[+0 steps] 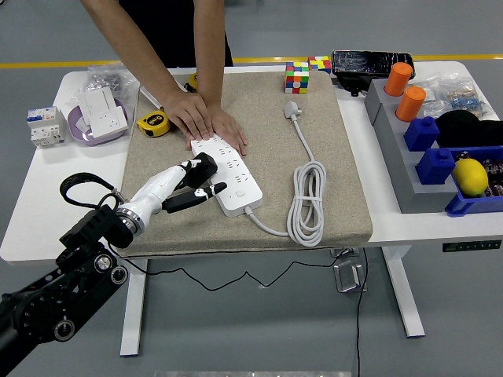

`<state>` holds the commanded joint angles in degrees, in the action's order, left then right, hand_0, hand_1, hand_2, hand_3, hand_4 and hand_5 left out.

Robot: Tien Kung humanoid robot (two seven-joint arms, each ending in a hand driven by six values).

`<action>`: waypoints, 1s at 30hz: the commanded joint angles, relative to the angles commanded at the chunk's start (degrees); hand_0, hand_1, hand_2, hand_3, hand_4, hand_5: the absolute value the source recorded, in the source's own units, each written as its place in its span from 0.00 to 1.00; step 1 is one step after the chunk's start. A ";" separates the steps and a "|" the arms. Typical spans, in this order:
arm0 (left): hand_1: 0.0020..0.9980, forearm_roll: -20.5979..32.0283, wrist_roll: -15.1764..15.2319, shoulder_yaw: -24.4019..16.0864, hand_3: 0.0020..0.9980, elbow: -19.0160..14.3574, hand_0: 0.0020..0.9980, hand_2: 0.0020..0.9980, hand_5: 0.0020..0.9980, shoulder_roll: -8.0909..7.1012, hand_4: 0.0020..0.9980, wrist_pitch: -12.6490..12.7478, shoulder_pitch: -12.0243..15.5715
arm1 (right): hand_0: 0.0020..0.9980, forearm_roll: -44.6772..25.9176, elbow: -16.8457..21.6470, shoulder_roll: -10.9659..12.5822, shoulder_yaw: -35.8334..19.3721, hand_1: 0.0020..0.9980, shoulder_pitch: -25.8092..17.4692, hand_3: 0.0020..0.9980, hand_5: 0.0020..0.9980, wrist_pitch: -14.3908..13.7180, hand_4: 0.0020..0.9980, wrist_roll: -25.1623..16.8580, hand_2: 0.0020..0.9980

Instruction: Pick up the plug,place it near the board,insert it into the board,press the button

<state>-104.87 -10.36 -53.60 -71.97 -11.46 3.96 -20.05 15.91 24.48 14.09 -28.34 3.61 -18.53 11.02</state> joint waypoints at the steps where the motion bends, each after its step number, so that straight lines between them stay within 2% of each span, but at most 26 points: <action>1: 1.00 -0.08 0.03 0.44 0.95 0.20 1.00 0.97 1.00 -0.01 1.00 -0.05 -0.33 | 0.87 -0.01 0.00 0.02 0.04 0.80 0.01 0.78 0.86 0.00 1.00 0.00 0.76; 13: 0.99 -1.76 0.19 3.86 0.95 1.85 1.00 0.96 1.00 0.19 1.00 -0.39 -3.28 | 0.87 -0.03 0.02 0.10 0.20 0.80 0.19 0.78 0.85 -0.01 1.00 0.03 0.76; 22: 0.99 -6.19 0.07 5.30 0.94 3.15 1.00 0.95 1.00 -0.05 1.00 -1.12 -5.62 | 0.87 -0.02 0.05 0.18 0.17 0.80 0.50 0.78 0.85 -0.03 1.00 0.02 0.76; 30: 0.99 -7.94 -0.03 5.17 0.94 2.97 1.00 0.95 1.00 -0.02 1.00 -1.51 -6.02 | 0.87 -0.21 -0.04 0.16 0.29 0.80 0.43 0.78 0.85 -0.03 1.00 0.05 0.76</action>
<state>-112.81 -10.39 -48.44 -69.00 -11.48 2.45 -26.06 15.70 24.44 14.26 -28.05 4.04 -18.56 11.07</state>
